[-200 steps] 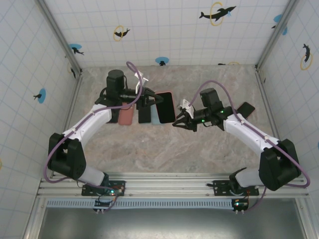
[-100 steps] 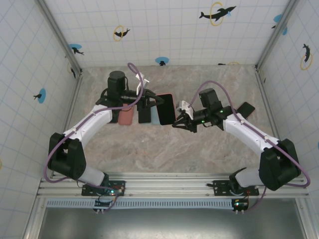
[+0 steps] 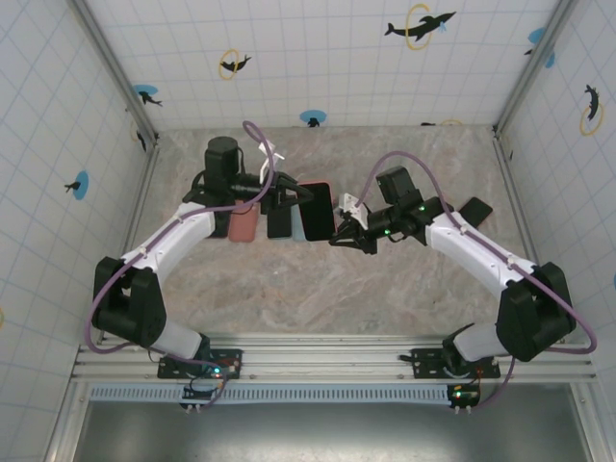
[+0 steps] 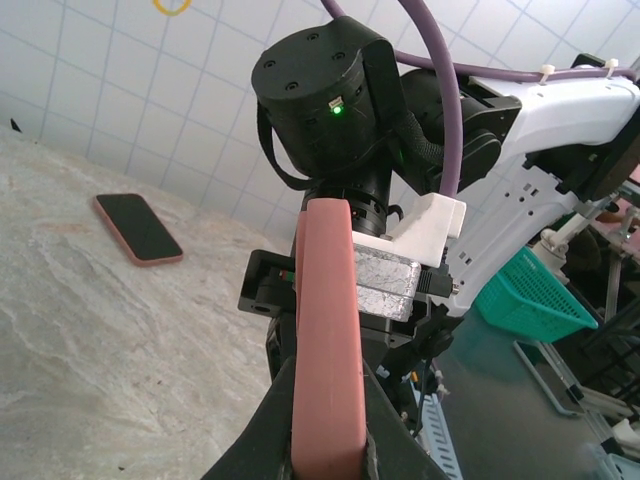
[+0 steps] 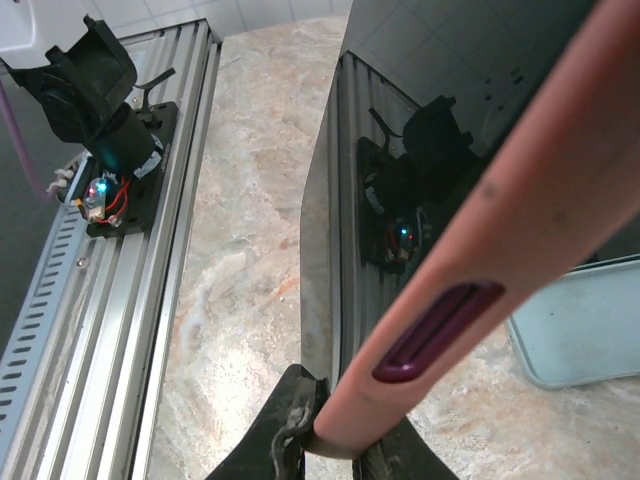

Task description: Take the phone out of the phone case

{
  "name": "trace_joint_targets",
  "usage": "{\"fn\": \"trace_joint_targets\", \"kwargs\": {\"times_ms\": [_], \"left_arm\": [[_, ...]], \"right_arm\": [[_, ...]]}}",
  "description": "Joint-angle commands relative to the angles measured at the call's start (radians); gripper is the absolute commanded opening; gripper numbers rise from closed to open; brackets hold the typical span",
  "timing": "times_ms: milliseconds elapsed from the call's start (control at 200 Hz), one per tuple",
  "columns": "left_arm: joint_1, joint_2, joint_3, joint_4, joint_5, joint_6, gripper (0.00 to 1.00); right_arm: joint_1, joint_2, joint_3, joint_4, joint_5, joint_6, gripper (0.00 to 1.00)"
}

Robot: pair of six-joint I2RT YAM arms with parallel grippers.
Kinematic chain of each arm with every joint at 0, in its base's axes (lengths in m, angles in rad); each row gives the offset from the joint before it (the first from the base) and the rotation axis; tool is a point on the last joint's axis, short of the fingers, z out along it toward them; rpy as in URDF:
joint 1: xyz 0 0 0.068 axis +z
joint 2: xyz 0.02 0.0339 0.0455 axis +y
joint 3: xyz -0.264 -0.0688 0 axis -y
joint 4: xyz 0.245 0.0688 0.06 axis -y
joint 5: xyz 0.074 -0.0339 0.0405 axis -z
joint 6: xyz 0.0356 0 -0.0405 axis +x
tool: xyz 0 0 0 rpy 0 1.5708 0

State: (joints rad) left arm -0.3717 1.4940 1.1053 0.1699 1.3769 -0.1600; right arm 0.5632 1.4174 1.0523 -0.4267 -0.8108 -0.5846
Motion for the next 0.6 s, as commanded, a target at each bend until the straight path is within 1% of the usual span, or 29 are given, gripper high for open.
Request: {"fn": "trace_joint_targets", "kwargs": {"times_ms": [0, 125, 440, 596], "left_arm": [[-0.022, -0.008, -0.008, -0.02, 0.092, -0.058, 0.0], [-0.027, -0.021, -0.01, -0.021, 0.121, -0.08, 0.0], [-0.046, -0.041, -0.032, -0.027, 0.131, -0.101, 0.0], [-0.047, -0.036, -0.024, -0.027, 0.119, -0.101, 0.0]], "right_arm": [[0.02, 0.002, 0.051, 0.062, 0.102, -0.077, 0.14], [0.028, 0.002, 0.078, 0.047, 0.135, -0.114, 0.14], [0.067, -0.017, 0.1, 0.049, 0.258, -0.221, 0.15], [0.075, -0.024, 0.116, 0.046, 0.264, -0.224, 0.15]]}}
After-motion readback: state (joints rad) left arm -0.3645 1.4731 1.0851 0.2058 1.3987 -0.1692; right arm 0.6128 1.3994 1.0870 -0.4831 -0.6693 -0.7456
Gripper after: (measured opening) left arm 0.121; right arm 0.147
